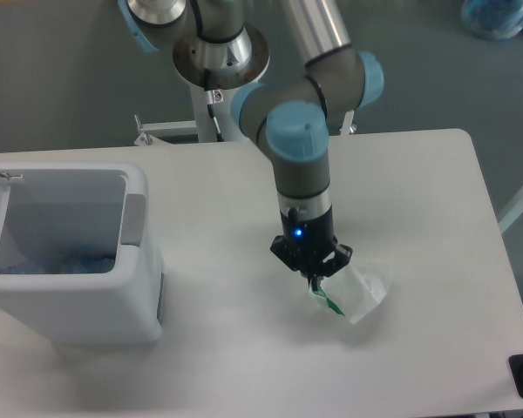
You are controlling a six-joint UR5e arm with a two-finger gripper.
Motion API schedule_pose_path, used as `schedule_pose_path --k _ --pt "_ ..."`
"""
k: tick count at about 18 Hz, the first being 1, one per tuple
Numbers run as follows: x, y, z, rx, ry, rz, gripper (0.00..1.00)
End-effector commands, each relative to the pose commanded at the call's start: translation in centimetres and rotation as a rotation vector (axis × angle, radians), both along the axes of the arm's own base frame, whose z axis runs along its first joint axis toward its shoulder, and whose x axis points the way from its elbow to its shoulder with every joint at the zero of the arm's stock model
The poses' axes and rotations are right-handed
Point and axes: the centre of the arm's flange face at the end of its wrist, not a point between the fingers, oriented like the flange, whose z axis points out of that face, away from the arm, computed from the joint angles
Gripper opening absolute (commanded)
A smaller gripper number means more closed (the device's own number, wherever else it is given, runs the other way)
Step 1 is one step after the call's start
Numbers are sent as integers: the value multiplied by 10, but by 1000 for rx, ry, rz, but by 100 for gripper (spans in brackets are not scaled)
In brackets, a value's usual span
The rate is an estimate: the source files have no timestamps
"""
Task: Place the trash in the trash can
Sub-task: 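Lift the bag and carry it over the trash bin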
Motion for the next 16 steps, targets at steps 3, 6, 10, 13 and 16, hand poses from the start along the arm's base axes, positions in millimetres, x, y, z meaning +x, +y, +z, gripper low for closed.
schedule_pose_path --k 3,6,10,13,16 --pt "22 -1 63 184 -46 62 0" --pt "66 -19 132 324 -39 85 0" --pt "120 -17 194 456 -51 28 0" --pt "161 -13 208 485 -66 -55 0" --pt "202 3 209 483 -83 -138 0"
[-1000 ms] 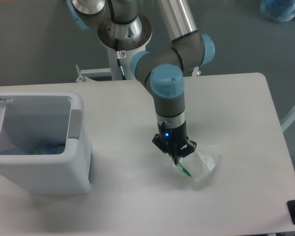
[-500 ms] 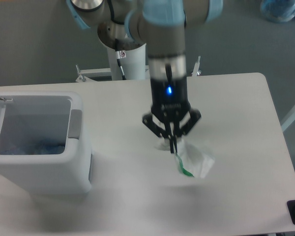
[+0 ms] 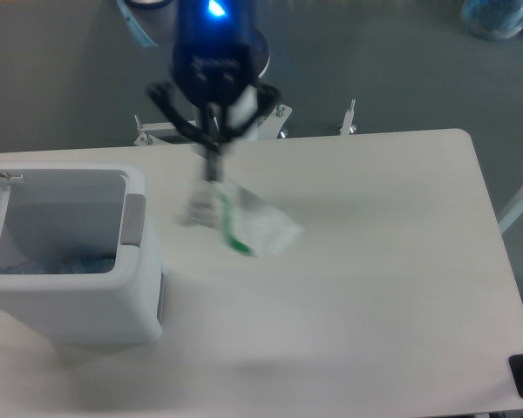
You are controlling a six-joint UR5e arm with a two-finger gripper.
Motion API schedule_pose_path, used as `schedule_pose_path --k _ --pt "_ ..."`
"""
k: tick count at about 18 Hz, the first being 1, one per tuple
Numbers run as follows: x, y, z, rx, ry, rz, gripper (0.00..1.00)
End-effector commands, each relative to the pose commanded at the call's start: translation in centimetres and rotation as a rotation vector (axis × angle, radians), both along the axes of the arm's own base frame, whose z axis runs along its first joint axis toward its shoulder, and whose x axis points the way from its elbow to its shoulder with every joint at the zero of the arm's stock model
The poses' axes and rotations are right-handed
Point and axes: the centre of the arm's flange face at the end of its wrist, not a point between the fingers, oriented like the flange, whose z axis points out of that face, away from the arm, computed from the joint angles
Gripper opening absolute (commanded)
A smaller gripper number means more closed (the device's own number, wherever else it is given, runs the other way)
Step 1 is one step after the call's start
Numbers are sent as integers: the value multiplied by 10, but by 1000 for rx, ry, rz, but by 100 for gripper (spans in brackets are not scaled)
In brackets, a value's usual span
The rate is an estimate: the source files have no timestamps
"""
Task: Place the trash in the trash can
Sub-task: 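Lift the bag and carry it over the trash bin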
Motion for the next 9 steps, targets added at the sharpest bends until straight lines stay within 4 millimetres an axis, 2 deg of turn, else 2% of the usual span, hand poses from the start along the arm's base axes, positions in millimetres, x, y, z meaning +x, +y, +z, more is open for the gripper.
schedule_pose_path --k 4,7,9 --pt "56 17 -2 -3 -7 -108 0" --pt "72 25 -8 -9 -20 -140 0" --pt "89 33 -19 -25 -41 -173 0"
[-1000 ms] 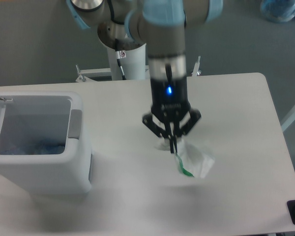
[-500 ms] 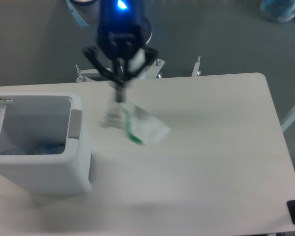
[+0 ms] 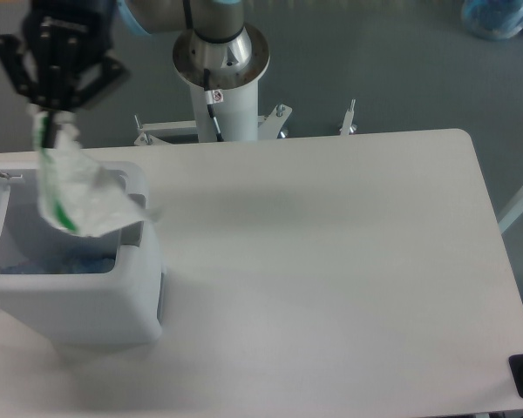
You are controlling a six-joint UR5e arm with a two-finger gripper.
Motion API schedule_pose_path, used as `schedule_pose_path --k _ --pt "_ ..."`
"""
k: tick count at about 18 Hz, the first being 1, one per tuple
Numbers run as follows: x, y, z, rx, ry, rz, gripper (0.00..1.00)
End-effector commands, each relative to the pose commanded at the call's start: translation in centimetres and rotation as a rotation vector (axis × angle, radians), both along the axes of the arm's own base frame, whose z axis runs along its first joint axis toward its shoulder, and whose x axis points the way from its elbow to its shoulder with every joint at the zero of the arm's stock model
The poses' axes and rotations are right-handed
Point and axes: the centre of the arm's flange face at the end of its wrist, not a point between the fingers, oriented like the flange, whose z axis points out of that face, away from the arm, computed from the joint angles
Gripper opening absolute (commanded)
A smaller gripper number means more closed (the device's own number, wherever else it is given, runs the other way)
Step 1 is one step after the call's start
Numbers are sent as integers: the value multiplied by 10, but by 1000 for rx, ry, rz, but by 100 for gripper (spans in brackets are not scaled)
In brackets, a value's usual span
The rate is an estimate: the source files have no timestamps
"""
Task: Place the trash in the trash can
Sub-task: 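Lift the bag and carry it over the trash bin, then lower the bag into the bin and open the gripper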
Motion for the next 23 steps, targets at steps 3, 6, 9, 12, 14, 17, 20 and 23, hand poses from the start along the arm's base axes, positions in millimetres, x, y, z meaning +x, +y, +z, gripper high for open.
schedule_pose_path --k 3,6,9,12,14,17,20,23 --pt "10 8 -17 -28 -15 -25 0" --pt "12 16 -31 -51 -31 -35 0" --pt "17 20 -36 -57 -59 -41 0" --pt "18 19 -52 -84 -71 -41 0" --pt "18 19 -60 -98 -80 -42 0" --pt "18 19 -74 -122 -87 -43 1" --pt "18 18 -85 -141 -92 -45 22" --pt "17 17 -96 -162 -74 -59 60"
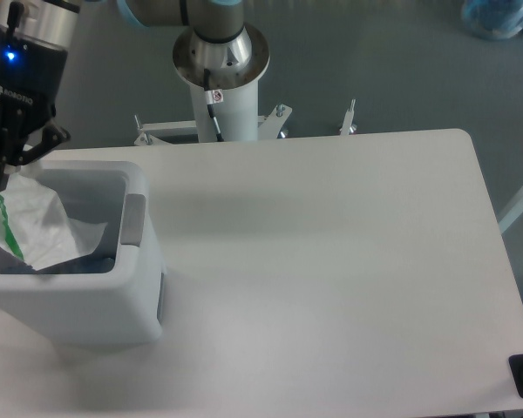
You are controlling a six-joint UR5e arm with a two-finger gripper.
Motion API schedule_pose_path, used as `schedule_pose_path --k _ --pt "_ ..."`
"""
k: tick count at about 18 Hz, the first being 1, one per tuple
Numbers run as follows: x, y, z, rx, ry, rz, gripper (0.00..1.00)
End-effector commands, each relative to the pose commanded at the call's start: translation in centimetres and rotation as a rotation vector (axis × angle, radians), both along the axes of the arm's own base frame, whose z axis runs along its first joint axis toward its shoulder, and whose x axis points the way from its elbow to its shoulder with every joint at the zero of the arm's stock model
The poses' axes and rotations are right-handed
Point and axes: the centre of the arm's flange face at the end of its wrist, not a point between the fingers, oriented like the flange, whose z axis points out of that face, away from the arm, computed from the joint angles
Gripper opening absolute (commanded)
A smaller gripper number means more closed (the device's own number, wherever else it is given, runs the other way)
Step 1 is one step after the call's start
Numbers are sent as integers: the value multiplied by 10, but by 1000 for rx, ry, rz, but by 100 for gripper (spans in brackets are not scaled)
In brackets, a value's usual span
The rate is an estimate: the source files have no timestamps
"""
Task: Place the trash in the trash can
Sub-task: 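Lower the bag into the bin and open the gripper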
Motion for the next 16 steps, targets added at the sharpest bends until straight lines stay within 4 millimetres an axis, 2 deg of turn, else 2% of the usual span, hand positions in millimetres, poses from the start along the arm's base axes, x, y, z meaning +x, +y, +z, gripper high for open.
schedule_pose_path --k 1,2,9,13,16 --pt "0 0 -2 -4 4 -5 89" --pt "0 0 -2 -3 -1 2 100" --pt "-2 -5 5 1 20 7 100" --pt "-20 0 -19 -92 157 81 100" --pt "-22 1 -10 -82 171 90 100"
